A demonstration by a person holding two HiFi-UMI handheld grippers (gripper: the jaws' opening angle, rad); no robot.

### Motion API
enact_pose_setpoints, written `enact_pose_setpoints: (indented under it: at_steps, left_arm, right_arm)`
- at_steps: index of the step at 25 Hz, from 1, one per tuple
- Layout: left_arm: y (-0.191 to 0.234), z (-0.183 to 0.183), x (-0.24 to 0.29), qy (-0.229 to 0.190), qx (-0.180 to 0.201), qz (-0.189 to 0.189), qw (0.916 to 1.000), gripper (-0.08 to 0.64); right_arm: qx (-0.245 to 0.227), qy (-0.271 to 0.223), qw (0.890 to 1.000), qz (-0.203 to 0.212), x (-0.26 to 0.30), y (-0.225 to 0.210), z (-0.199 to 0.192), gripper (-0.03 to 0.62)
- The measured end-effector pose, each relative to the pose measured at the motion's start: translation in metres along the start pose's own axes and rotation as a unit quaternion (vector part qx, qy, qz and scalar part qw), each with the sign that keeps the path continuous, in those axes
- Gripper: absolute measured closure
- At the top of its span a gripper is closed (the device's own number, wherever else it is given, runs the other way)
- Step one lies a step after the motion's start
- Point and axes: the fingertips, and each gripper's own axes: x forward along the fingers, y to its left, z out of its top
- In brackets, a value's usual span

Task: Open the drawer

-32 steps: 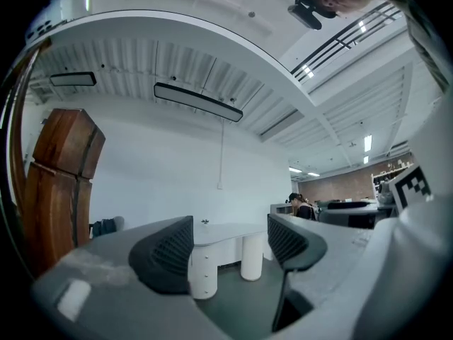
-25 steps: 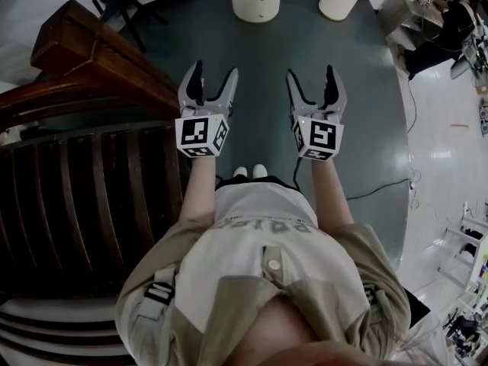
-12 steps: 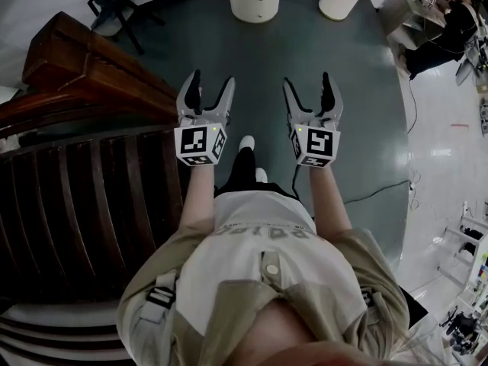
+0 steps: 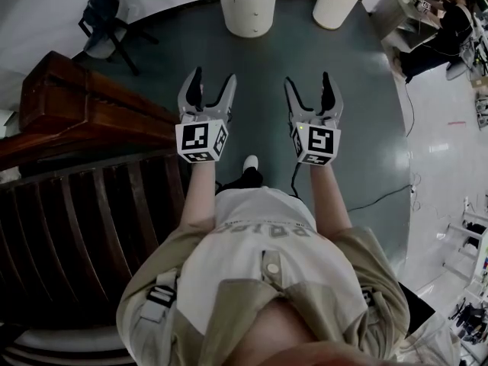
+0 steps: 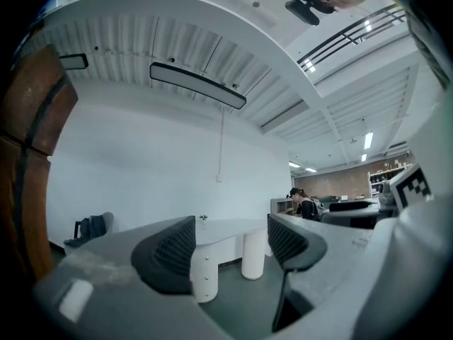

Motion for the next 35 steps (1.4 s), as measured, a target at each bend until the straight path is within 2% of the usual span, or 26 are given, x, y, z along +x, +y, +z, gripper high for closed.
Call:
enact_pose_setpoints:
  at_steps: [5,13,23,35]
  left_arm:
    - [0.027,0.01,0.037,-0.018,0.002,-0.011,0.9998,0.23]
    - [0.054,0.004,0.071,-0.01,-0.003,-0.02,0.9997,0.23]
    - [0.062,-0.029,0.094,0.027,-0.018,-0.015,0.9994,0.23]
    - [0.055,-0.016,0.154,0.013,-0.011,0.018,0.9997,0.23]
  right_arm:
    - [-0.004,-0.012,1.0,-0.013,0.043,0.002,0.007,0.23]
    - [0.004,-0.006,1.0,-0.022,0.089,0.004,0.005,0.23]
    - [0.002,0.024,1.0,-0.009,0.122,-0.002,-0.02,0.23]
    - [-0.01,0.017,0.999,0.028,0.173,-0.046,-0.015,0.23]
